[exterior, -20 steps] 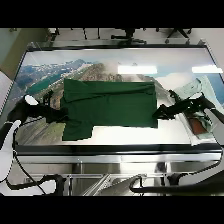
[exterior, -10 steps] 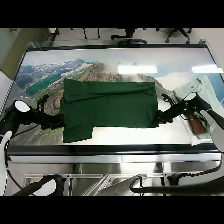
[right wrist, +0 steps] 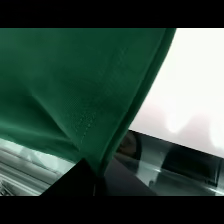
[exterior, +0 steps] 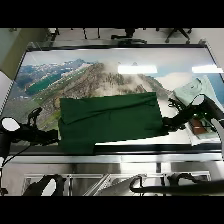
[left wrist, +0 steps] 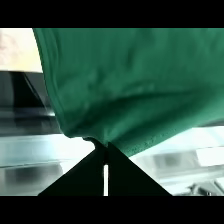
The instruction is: Fold the shirts.
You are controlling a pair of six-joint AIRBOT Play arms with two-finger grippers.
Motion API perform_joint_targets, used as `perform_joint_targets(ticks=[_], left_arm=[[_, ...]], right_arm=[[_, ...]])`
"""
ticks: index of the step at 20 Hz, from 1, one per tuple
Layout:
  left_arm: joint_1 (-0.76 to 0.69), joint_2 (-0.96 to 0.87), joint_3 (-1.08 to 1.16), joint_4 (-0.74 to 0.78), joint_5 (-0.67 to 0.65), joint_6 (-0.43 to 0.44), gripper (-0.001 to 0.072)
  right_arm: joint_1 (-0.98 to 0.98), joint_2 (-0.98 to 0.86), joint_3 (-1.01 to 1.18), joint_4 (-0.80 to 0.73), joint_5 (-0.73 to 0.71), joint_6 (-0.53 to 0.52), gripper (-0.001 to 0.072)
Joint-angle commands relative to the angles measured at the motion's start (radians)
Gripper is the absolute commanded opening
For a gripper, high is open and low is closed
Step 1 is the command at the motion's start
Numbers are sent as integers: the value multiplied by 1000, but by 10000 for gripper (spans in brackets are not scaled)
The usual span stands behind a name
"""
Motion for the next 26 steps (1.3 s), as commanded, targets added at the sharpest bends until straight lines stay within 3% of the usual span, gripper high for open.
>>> perform_joint_targets(ticks=[1, 4, 7, 14, 15, 16, 17, 18, 22, 24, 26], left_arm=[[-6, -10, 124, 8, 48, -3, 12], [-66, -177, 336, 9, 110, -3, 13], [-137, -394, 524, 9, 187, -1, 13], [-189, -850, 873, 8, 237, -20, 32], [-189, -882, 913, 7, 220, -31, 224], [-189, -909, 964, 8, 175, -32, 619], [-190, -927, 1009, 8, 132, -34, 714], [-189, -938, 1052, 7, 90, -35, 714], [-189, -939, 1178, 7, -30, -35, 714], [-193, -939, 1215, 6, -85, -35, 714], [-200, -938, 1234, 7, -121, -35, 714]], right_arm=[[1, 44, 45, 122, -119, -72, 23], [3, -5, 132, 257, -271, -162, 23], [3, -119, 199, 294, -365, -189, 24], [-5, -353, 300, 290, -425, -281, 34], [-9, -352, 314, 288, -423, -281, 150], [-13, -346, 336, 285, -415, -280, 363], [-25, -336, 355, 277, -407, -281, 449], [-38, -326, 375, 266, -405, -280, 521], [-76, -356, 402, 261, -393, -280, 554], [-74, -396, 402, 265, -365, -290, 618], [-69, -428, 402, 275, -360, -307, 618]])
